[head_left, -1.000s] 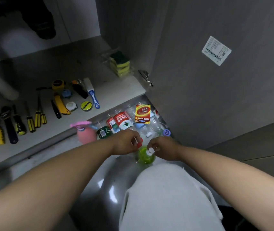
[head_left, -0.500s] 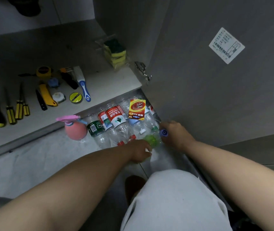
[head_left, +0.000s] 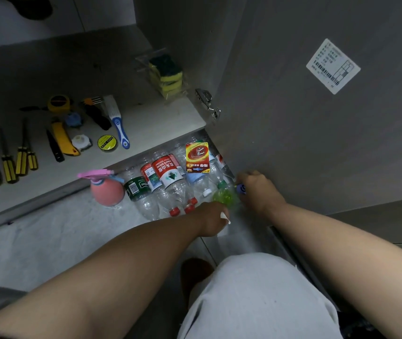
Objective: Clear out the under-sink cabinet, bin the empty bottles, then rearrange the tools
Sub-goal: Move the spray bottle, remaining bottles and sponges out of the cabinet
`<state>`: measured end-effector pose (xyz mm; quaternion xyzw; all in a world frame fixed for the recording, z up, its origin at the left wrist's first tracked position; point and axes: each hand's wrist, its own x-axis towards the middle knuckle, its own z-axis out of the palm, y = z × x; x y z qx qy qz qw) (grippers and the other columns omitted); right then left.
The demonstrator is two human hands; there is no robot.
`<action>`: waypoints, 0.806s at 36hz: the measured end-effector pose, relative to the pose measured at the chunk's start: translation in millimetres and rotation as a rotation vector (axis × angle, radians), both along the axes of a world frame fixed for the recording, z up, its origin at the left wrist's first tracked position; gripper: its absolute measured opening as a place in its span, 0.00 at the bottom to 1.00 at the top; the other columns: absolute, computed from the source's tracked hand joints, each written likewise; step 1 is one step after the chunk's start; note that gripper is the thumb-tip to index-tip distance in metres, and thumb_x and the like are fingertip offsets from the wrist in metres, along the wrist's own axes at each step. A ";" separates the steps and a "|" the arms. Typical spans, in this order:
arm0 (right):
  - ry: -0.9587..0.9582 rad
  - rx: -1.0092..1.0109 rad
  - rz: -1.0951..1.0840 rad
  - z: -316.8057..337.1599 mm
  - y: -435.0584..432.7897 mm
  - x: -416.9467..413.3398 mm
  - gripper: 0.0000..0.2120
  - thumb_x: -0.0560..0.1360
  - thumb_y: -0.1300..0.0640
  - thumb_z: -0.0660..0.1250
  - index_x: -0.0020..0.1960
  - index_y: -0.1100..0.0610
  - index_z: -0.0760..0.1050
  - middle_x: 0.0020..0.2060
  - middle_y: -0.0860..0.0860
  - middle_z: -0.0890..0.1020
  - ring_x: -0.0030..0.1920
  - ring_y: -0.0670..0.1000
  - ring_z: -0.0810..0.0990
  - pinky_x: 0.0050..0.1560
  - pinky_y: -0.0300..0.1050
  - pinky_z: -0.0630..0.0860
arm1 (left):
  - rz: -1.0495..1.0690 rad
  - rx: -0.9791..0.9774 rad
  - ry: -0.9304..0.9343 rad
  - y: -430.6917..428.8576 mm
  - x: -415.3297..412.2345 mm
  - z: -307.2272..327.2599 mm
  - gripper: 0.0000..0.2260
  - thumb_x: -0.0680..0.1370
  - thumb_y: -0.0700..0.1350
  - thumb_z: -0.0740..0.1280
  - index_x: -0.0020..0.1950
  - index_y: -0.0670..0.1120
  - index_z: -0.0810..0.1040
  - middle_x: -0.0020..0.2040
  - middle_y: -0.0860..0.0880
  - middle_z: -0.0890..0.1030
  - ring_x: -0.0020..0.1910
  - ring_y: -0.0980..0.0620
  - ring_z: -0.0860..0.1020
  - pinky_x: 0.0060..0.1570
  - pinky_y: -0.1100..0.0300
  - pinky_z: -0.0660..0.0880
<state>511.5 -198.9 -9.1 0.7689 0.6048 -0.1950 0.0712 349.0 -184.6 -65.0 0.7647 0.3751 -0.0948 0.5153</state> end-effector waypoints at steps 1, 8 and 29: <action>-0.003 -0.002 0.007 0.2 0.7 -0.8 0.11 0.77 0.59 0.65 0.59 0.59 0.77 0.55 0.61 0.76 0.54 0.65 0.79 0.55 0.51 0.76 | -0.002 0.003 -0.007 0.9 1.1 -0.1 0.10 0.83 0.48 0.63 0.61 0.47 0.79 0.63 0.45 0.80 0.61 0.45 0.78 0.59 0.56 0.73; -0.060 -0.046 0.072 4.7 3.5 -1.5 0.13 0.77 0.63 0.64 0.61 0.58 0.77 0.56 0.60 0.75 0.54 0.65 0.80 0.56 0.51 0.76 | 0.034 0.040 -0.021 7.7 2.2 -4.2 0.08 0.84 0.46 0.62 0.60 0.47 0.78 0.62 0.45 0.79 0.61 0.46 0.77 0.52 0.62 0.67; -0.071 -0.047 0.082 29.6 0.3 -4.9 0.14 0.76 0.65 0.61 0.60 0.57 0.75 0.57 0.59 0.73 0.54 0.65 0.80 0.55 0.52 0.77 | 0.068 0.046 -0.013 26.0 -21.0 19.5 0.23 0.80 0.42 0.68 0.73 0.45 0.66 0.66 0.42 0.77 0.62 0.44 0.77 0.61 0.53 0.75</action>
